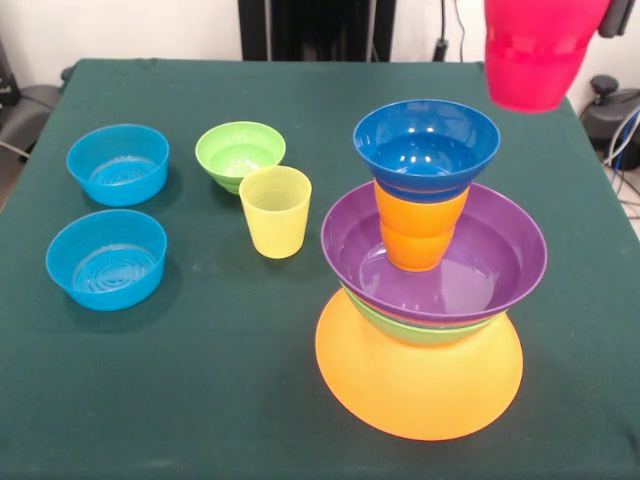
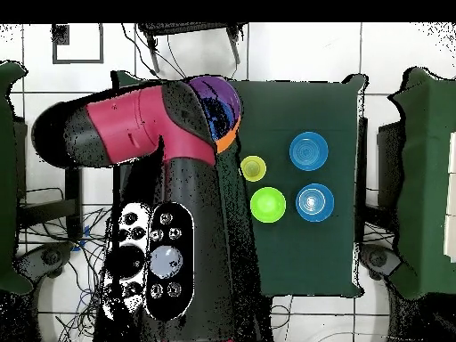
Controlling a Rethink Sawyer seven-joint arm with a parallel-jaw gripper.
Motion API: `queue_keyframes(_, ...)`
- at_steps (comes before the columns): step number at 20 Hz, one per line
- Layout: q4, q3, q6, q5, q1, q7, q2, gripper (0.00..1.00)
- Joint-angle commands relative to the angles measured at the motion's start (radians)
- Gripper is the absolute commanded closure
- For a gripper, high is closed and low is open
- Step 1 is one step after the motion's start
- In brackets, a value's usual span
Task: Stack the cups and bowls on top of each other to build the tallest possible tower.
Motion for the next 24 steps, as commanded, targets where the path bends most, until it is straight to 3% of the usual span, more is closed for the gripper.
queue_keyframes(1,0.099,0.100,-0.028,-0.109,-0.027,-0.257,0.054,1.00)
queue_keyframes(24,0.169,0.188,-0.072,-0.193,-0.109,-0.285,0.017,1.00)
